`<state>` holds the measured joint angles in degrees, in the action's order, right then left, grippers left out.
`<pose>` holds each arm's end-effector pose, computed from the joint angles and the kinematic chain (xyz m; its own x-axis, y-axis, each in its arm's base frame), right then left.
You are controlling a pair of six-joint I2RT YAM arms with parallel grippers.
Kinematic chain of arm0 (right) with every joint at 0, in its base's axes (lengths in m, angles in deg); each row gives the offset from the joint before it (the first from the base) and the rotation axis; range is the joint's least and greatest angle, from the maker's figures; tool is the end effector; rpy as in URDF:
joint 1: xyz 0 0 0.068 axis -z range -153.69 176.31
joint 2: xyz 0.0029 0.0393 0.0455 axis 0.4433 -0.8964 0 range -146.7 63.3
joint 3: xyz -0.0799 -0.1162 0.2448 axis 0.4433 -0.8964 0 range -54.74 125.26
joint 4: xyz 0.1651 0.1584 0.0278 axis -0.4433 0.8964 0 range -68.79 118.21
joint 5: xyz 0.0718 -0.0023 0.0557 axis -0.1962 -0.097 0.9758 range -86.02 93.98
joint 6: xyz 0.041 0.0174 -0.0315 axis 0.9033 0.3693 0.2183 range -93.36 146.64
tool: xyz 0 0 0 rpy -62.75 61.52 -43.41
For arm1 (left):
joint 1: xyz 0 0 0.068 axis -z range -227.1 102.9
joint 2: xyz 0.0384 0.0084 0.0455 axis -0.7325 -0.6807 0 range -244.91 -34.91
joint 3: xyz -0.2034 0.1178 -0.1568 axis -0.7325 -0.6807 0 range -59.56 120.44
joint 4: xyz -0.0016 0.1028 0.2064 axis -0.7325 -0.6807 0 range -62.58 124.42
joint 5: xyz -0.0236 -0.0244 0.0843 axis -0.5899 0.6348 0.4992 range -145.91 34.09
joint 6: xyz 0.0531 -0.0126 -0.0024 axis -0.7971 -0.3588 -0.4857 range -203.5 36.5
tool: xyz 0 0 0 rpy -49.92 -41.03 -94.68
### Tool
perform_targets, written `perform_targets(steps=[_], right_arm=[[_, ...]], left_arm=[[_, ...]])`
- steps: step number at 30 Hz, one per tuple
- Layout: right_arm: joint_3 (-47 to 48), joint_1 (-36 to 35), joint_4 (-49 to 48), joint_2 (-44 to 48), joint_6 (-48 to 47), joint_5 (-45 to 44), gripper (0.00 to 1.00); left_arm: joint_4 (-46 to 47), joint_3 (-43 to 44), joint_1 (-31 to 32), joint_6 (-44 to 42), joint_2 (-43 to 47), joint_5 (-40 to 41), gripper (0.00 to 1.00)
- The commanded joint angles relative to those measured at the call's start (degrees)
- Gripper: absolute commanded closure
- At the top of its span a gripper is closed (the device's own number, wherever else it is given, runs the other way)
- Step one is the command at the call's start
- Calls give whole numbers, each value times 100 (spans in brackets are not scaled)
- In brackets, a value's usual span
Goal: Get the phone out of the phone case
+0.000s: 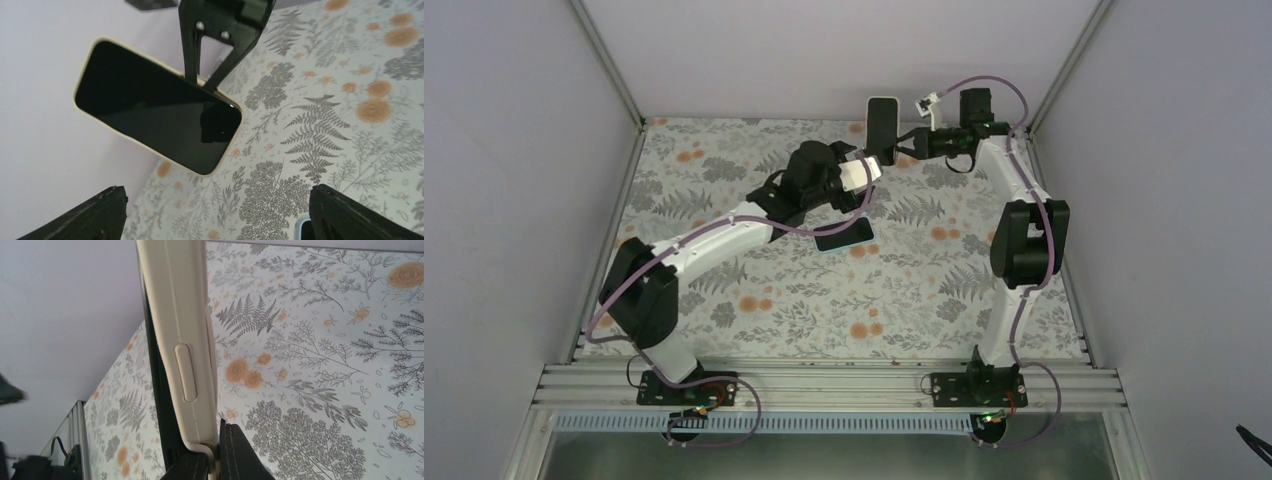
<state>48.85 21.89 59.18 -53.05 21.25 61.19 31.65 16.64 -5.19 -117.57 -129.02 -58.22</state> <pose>0.4171 0.0632 0.2982 -0.7148 -0.1064 -0.6912 -0.6422 0.4911 0.5886 0.2691 -0.2437 0.3399 0.1720 0.5978 -0.7830 0.7233 0.4629 0.5124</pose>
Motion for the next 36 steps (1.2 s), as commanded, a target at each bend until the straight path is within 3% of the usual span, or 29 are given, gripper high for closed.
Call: perform_targets(steps=[1, 5, 14, 21, 30, 36], right_arm=[[-93, -163, -930, 307, 887, 158, 96], [-170, -221, -988, 398, 913, 74, 96], [-152, -258, -910, 393, 798, 222, 96], [-194, -374, -929, 453, 771, 350, 97], [-240, -523, -981, 621, 810, 270, 97], [-277, -524, -947, 660, 743, 254, 97]], left_arm=[[1460, -222, 116, 68, -304, 540, 9], [1409, 249, 191, 226, -784, 544, 7], [1737, 448, 236, 377, -1257, 1168, 9], [2108, 325, 239, 217, -1338, 1574, 11], [1779, 421, 238, 318, -1367, 1178, 12], [2015, 223, 190, 326, -1192, 1395, 12]])
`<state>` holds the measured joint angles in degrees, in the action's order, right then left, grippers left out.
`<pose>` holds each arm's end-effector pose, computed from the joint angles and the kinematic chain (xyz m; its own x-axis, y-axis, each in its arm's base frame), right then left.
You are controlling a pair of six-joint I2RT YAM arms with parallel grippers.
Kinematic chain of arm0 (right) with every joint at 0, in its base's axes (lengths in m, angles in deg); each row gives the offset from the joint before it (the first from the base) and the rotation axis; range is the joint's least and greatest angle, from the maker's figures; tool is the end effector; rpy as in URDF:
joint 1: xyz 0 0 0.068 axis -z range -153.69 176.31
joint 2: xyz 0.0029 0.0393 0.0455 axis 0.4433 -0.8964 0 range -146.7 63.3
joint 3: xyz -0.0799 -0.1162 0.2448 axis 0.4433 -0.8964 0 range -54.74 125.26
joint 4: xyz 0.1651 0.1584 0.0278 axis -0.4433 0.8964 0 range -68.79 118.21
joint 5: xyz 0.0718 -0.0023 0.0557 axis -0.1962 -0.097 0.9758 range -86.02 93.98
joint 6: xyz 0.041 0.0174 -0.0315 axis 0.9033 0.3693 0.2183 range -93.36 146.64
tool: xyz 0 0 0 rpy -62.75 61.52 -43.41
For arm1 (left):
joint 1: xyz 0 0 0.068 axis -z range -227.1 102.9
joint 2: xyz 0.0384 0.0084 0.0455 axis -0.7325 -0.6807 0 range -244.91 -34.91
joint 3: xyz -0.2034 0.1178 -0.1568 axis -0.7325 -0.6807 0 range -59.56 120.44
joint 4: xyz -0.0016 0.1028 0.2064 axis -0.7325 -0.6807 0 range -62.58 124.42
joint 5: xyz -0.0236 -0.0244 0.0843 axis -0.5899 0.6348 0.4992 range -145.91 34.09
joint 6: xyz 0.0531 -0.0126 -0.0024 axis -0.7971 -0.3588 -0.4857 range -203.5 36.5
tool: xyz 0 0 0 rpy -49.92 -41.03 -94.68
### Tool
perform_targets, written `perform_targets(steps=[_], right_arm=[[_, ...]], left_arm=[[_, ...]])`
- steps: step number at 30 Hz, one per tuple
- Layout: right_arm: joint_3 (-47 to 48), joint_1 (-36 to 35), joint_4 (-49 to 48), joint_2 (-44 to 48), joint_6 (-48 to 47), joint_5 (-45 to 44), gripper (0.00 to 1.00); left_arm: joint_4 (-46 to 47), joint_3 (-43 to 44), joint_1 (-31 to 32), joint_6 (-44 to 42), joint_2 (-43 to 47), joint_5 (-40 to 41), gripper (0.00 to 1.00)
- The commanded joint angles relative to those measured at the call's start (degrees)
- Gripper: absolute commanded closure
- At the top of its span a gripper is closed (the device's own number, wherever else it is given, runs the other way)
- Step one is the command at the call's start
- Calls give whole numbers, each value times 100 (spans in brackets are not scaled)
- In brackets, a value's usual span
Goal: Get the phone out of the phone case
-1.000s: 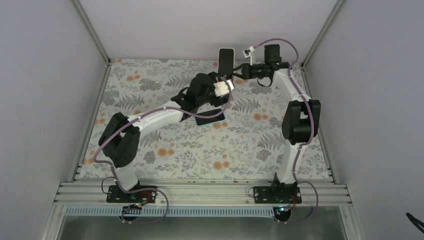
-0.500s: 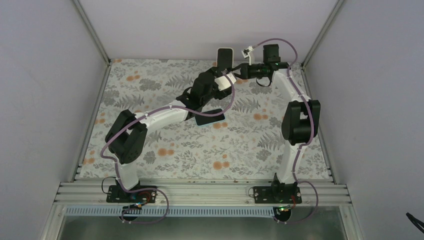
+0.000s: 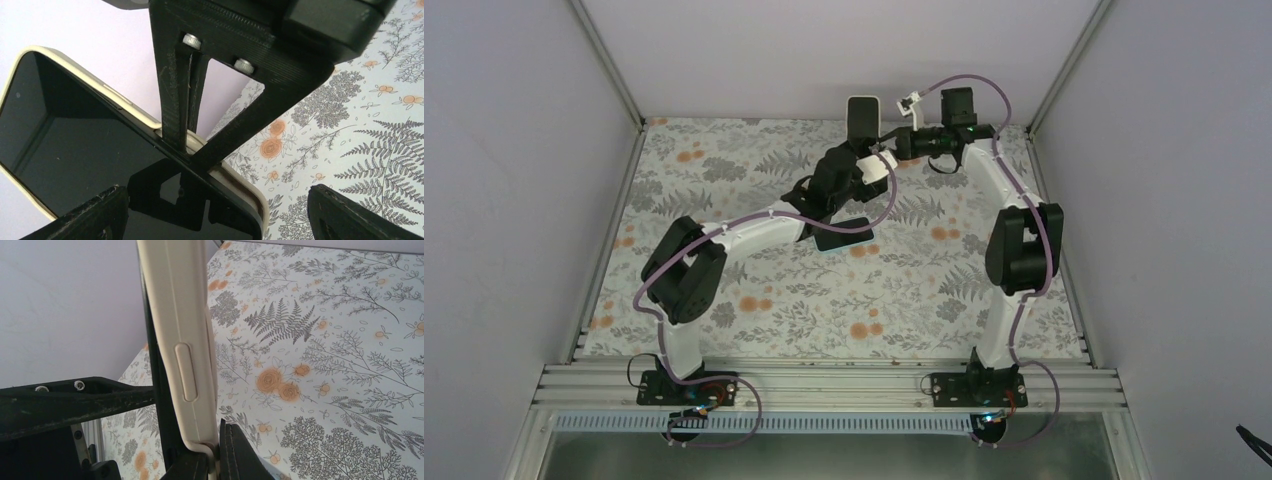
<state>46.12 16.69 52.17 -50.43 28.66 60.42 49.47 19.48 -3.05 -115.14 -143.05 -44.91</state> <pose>0.4070 0.1000 0.3104 -0.7066 -0.1001 -0.7005 -0.6605 0.4484 0.6022 0.3111 -0.2914 0.2968 0.1398 0.5813 -0.8016 0.5593 0.6217 0.5483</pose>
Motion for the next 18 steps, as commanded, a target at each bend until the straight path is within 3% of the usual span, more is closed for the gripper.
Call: perform_targets(steps=[1, 18], right_arm=[[-19, -7, -255, 404, -5, 305, 97], [14, -100, -55, 451, -168, 299, 97]], left_arm=[[241, -96, -35, 89, 259, 6, 11], [257, -137, -121, -100, 271, 193, 13]])
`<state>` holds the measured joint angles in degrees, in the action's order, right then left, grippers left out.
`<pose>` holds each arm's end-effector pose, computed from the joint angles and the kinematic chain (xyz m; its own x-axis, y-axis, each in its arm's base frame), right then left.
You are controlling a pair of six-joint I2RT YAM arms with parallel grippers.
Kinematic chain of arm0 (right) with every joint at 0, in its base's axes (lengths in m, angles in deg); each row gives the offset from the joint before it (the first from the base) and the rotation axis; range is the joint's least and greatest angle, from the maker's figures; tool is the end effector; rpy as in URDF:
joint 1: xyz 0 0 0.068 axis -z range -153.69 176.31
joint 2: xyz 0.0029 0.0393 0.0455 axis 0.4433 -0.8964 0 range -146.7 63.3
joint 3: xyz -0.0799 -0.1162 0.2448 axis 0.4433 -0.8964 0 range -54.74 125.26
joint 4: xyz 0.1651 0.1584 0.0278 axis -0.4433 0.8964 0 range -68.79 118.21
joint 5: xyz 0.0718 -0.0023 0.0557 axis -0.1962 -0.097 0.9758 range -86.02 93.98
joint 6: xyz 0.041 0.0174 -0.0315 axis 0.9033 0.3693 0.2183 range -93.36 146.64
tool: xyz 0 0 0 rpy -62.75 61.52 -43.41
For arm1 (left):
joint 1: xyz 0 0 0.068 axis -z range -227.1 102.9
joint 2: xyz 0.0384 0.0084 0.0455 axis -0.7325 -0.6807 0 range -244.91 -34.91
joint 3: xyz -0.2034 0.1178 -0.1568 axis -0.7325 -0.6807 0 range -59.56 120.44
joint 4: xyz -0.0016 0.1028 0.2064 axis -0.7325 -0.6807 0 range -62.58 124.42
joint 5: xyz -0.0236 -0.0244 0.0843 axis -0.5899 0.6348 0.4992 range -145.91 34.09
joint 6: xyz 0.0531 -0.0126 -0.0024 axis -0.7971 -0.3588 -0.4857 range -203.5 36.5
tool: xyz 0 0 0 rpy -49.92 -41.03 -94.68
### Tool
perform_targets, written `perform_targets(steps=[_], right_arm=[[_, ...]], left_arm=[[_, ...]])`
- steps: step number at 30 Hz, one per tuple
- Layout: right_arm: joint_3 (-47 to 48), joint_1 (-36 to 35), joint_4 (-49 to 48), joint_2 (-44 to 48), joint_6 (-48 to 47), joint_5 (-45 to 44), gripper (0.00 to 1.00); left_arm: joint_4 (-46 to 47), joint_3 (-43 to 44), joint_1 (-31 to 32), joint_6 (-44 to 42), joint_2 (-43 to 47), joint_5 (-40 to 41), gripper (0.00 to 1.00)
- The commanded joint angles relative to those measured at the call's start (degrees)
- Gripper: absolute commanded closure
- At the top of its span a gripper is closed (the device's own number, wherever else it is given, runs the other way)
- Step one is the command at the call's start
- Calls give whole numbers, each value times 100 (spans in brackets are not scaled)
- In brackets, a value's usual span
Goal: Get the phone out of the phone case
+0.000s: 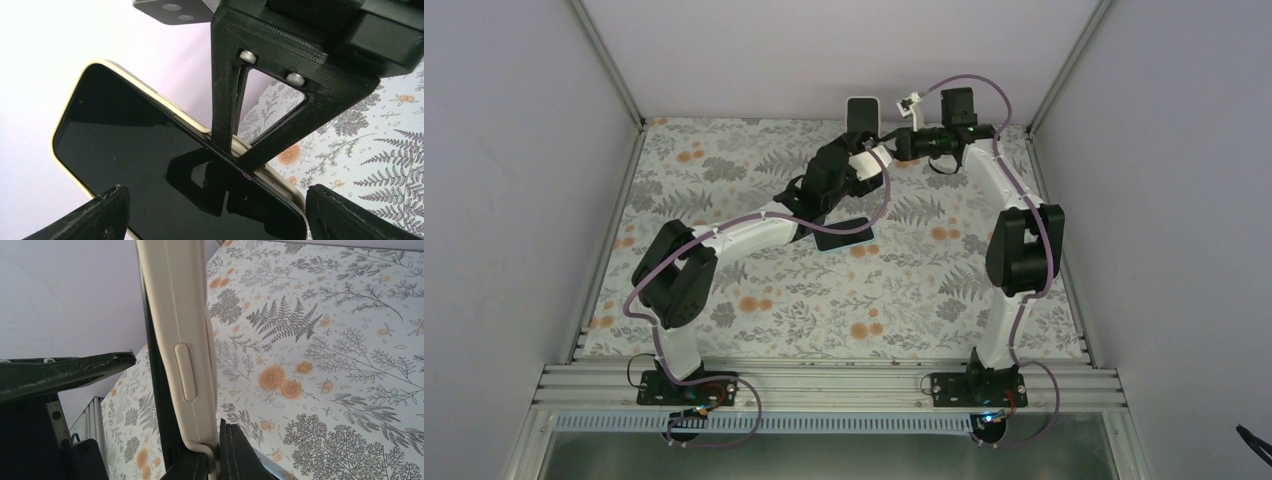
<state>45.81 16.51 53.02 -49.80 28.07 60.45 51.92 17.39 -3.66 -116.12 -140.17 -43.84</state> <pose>0.4033 0.1007 0.3122 -0.7059 -0.1080 -0.7001 -0.6638 0.4457 0.6006 0.3065 -0.2798 0.3098 0.1675 0.5675 -0.8062 0.5141 0.6475 0.5626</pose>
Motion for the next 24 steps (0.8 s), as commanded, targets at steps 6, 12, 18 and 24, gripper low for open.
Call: perform_targets(steps=[6, 12, 18, 24], right_arm=[[-29, -126, -165, 474, -93, 275, 97], [-62, -192, -184, 532, -97, 197, 97], [-113, -210, -123, 562, -142, 104, 97], [-175, -232, -100, 589, -151, 89, 96]], left_arm=[[-161, 159, -187, 129, -51, 0, 17], [-237, 279, -227, 160, -167, 352, 29], [510, -113, -246, 80, 88, 964, 41], [1107, -307, -281, -230, 95, 1624, 48]])
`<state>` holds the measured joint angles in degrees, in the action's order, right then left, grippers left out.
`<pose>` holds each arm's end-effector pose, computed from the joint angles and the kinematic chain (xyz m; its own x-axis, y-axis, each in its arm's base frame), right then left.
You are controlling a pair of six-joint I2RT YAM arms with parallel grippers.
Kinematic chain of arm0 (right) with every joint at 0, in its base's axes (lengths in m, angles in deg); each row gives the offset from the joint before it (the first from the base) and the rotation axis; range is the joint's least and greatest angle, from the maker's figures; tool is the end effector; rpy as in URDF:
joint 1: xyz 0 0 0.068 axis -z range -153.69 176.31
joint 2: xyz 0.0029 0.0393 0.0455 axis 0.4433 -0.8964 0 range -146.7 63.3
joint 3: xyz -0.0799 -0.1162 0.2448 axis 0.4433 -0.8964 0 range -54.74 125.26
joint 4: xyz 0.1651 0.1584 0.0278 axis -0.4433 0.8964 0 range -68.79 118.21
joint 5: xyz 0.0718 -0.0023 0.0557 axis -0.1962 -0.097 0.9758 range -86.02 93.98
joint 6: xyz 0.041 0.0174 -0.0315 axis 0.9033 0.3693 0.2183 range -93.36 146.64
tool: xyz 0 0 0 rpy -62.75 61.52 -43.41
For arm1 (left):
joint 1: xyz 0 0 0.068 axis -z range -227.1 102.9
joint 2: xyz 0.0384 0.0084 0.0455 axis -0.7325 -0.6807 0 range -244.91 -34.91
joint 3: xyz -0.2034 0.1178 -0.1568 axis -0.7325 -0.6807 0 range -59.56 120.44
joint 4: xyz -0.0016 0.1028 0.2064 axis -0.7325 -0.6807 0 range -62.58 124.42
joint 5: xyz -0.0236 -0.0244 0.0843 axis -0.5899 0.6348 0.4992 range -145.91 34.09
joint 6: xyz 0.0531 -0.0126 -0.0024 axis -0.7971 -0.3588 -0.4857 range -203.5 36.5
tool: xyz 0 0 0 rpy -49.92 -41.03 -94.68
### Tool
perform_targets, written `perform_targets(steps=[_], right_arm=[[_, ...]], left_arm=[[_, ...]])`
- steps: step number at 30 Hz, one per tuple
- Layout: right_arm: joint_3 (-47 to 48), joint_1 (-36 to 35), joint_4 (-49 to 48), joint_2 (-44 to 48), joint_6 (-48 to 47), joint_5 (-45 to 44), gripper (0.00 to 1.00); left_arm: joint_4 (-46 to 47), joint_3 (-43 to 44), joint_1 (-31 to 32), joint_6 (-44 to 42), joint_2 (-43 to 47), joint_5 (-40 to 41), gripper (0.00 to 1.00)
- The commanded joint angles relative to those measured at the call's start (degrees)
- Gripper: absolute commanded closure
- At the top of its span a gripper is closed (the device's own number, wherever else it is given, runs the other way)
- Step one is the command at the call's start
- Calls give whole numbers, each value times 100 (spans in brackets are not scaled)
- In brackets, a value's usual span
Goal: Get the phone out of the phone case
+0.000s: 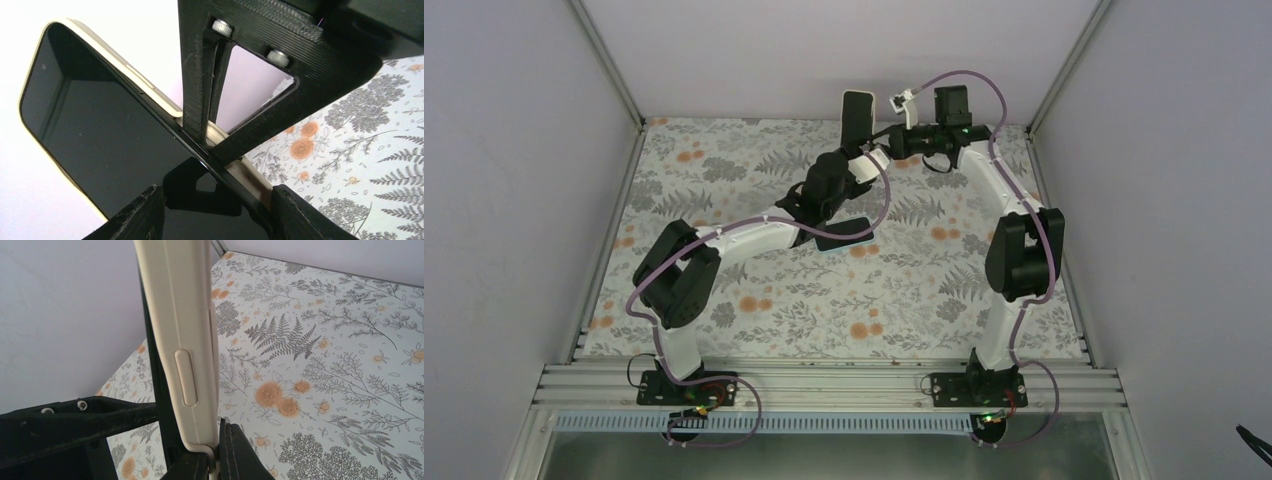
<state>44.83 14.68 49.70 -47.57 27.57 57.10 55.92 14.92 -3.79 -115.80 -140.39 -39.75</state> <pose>0.3963 0.1116 0.3255 -0.6386 -0.1216 -0.7599 -0.7127 0.4660 0.5244 0.3076 -0.2761 0.3020 0.1439 0.5697 -0.8091 0.4522 0.6894 0.5659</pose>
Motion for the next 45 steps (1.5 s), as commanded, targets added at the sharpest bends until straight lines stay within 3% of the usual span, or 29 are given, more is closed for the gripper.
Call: perform_targets(steps=[1, 7, 14, 26, 29, 32, 35, 45], right_arm=[[-78, -60, 241, 377, -102, 427, 97], [-117, -99, 281, 426, -145, 344, 97], [-105, -129, 324, 346, -142, 423, 97], [-415, -259, 192, 515, -71, 427, 97], [-441, -313, 180, 530, -65, 444, 97], [-483, -367, 183, 527, -53, 571, 97], [-579, -471, 185, 548, -93, 604, 97], [-852, -704, 137, 593, -140, 602, 97]], left_arm=[[816, -102, -270, -292, 107, 1319, 50], [1460, -323, -270, -567, 156, 1652, 56], [2041, -627, -270, -968, 285, 1716, 56], [3888, -923, -263, -2090, -93, 1996, 67], [4228, -934, -268, -2276, -185, 2154, 66], [4359, -877, -273, -2332, -272, 2147, 58], [4539, -759, -270, -2462, -436, 2218, 56], [4982, -613, -418, -2788, -679, 2187, 63]])
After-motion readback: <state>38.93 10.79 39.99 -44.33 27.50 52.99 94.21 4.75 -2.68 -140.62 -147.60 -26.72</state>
